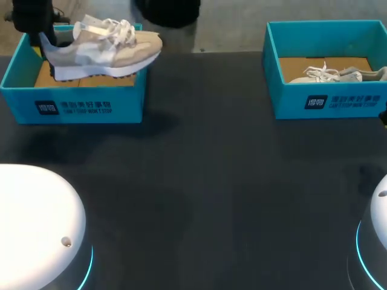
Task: Take the shoe out of the shoebox, open the shoe tongue, remove and reinsert the insole, then place the shoe into the shoebox
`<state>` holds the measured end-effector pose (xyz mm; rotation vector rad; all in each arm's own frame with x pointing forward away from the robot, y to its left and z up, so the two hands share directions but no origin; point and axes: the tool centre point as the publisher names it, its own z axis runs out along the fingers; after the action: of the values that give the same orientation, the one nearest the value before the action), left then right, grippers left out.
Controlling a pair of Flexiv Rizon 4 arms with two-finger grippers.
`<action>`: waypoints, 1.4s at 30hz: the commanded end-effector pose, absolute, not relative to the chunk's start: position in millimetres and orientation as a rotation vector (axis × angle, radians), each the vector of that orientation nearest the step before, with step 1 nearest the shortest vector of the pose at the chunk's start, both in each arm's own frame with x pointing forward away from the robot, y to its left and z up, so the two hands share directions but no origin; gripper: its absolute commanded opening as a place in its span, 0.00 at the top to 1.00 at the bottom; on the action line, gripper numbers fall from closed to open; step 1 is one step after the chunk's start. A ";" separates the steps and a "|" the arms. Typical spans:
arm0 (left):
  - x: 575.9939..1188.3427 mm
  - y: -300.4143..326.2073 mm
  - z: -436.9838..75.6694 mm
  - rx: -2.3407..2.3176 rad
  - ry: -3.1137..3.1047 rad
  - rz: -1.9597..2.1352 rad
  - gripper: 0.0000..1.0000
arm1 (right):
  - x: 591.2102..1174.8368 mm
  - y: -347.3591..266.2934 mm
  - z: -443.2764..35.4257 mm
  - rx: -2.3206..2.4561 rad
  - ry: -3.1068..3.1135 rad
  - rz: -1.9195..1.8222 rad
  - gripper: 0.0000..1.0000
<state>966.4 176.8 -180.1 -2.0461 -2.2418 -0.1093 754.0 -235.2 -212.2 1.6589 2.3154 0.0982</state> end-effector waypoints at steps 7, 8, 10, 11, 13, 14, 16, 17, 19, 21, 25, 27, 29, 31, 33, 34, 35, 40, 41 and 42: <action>908.8 146.8 -174.1 -2.048 -2.306 -0.271 1.00 | 754.9 -235.7 -212.8 1.659 2.318 0.100 0.00; 904.3 143.8 -173.7 -2.042 -2.311 -0.272 1.00 | 754.9 -235.7 -212.8 1.659 2.318 0.100 0.00; 893.8 135.8 -173.1 -2.052 -2.304 -0.276 1.00 | 754.9 -235.7 -212.8 1.659 2.318 0.100 0.00; 886.6 130.2 -172.6 -2.069 -2.290 -0.280 1.00 | 754.9 -235.7 -212.8 1.659 2.318 0.100 0.00; 877.5 123.1 -172.7 -2.068 -2.289 -0.278 1.00 | 754.9 -235.7 -212.8 1.659 2.318 0.100 0.00; 874.0 120.5 -172.8 -2.069 -2.286 -0.281 1.00 | 754.9 -235.7 -212.8 1.659 2.318 0.100 0.00; 862.5 110.7 -174.0 -2.082 -2.267 -0.273 1.00 | 754.9 -235.7 -212.8 1.659 2.318 0.100 0.00; 857.4 106.8 -174.8 -2.082 -2.267 -0.274 1.00 | 754.9 -235.7 -212.8 1.659 2.318 0.100 0.00; 847.6 99.5 -176.2 -2.091 -2.256 -0.270 1.00 | 754.9 -235.7 -212.8 1.659 2.318 0.100 0.00; 836.8 92.3 -177.7 -2.081 -2.256 -0.279 1.00 | 754.9 -235.7 -212.8 1.659 2.318 0.100 0.00; 816.1 80.5 -181.1 -2.081 -2.246 -0.271 1.00 | 754.9 -235.7 -212.8 1.659 2.318 0.100 0.00; 802.6 74.3 -183.6 -2.084 -2.240 -0.265 1.00 | 754.9 -235.7 -212.8 1.659 2.318 0.100 0.00; 789.9 69.1 -186.5 -2.095 -2.225 -0.247 1.00 | 754.9 -235.7 -212.8 1.659 2.318 0.100 0.00; 777.9 64.0 -190.2 -2.092 -2.223 -0.249 1.00 | 754.9 -235.7 -212.8 1.659 2.318 0.100 0.00; 764.1 57.8 -195.1 -2.090 -2.218 -0.248 1.00 | 754.9 -235.7 -212.8 1.659 2.318 0.100 0.00; 758.1 55.1 -197.4 -2.098 -2.210 -0.250 1.00 | 754.9 -235.7 -212.8 1.659 2.318 0.100 0.00; 752.6 52.9 -199.5 -2.101 -2.206 -0.240 1.00 | 754.9 -235.7 -212.8 1.659 2.318 0.100 0.00; 727.6 43.4 -206.3 -2.084 -2.217 -0.245 1.00 | 754.9 -235.7 -212.8 1.659 2.318 0.100 0.00; 723.2 41.4 -207.0 -2.079 -2.219 -0.254 1.00 | 754.9 -235.7 -212.8 1.659 2.318 0.100 0.00; 719.8 40.0 -207.4 -2.071 -2.225 -0.257 1.00 | 754.9 -235.7 -212.8 1.659 2.318 0.100 0.00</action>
<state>729.8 40.8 -206.7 -2.0109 -2.1740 -0.1145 754.0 -235.2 -212.5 1.6590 2.3152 0.0989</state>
